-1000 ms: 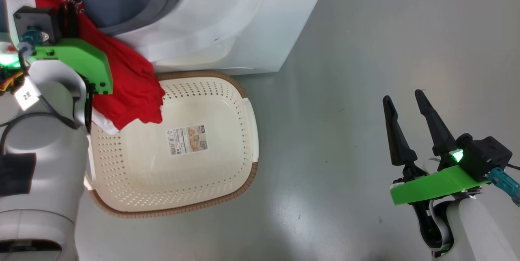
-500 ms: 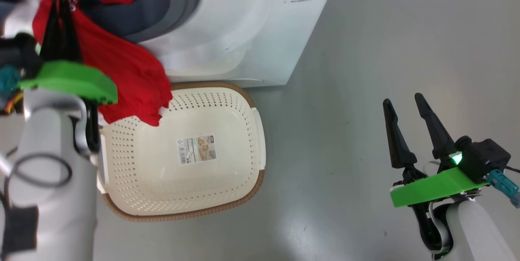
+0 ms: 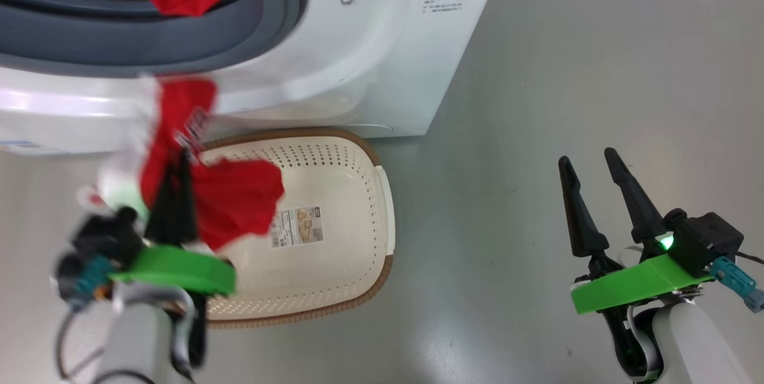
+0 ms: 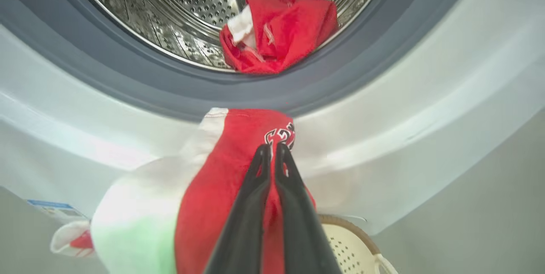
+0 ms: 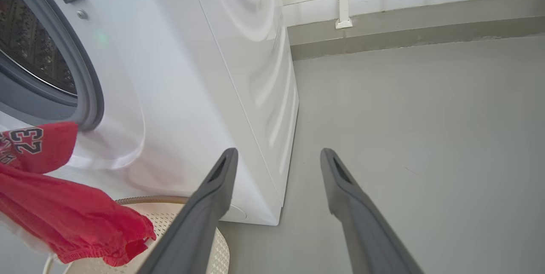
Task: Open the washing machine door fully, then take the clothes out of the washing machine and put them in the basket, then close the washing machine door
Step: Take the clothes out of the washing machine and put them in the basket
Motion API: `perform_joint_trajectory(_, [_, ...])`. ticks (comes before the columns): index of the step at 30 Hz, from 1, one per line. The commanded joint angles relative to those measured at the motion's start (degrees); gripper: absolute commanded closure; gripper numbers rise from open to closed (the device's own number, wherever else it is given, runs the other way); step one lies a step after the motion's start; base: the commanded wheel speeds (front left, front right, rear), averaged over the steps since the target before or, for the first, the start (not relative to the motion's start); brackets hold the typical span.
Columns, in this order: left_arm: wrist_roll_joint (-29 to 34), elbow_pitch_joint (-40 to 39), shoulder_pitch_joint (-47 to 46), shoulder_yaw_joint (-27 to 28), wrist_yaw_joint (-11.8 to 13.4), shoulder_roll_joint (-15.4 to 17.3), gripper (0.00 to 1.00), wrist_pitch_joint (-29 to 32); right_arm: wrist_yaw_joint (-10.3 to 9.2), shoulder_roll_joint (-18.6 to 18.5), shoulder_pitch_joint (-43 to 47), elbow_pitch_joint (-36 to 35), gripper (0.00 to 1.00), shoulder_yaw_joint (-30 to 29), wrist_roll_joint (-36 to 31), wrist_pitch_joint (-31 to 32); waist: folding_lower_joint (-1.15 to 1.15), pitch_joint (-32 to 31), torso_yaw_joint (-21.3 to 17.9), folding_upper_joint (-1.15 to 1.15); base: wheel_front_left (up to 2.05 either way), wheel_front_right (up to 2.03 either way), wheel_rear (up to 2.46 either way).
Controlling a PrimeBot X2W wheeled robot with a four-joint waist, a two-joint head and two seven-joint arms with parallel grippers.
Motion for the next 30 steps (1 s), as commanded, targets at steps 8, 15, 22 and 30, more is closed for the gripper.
perform_joint_trajectory(8, [-4.91, 4.24, 2.69, -6.44, 2.14, 1.11, 1.0, -0.44, 0.37, -0.1, 0.04, -1.59, 0.0, 1.48, -0.22, -0.36, 0.0, 2.63, 0.15, 0.0, 0.0, 0.0, 0.0])
perform_joint_trajectory(15, [-3.83, 15.63, -4.16, -8.73, 1.3, 1.1, 1.0, -0.44, 0.37, -0.04, -1.21, -2.13, 0.0, 1.7, -0.25, -0.36, 0.0, 6.64, -0.73, 0.0, 0.0, 0.0, 0.0])
perform_joint_trajectory(22, [-0.74, 26.24, -11.06, -9.09, 0.24, 1.1, 1.0, -0.44, 0.37, 0.13, -2.8, -2.74, 0.0, 1.58, -0.05, -0.36, 0.0, 11.12, -2.92, 0.0, 0.0, 0.0, 0.0])
perform_joint_trajectory(30, [2.17, 35.3, -17.4, -8.67, -0.06, 1.91, 1.0, -0.45, 0.37, 0.27, -3.89, -3.24, 0.0, 1.43, 0.09, -0.36, 0.0, 14.06, -4.49, 0.0, 0.0, 0.0, 0.0])
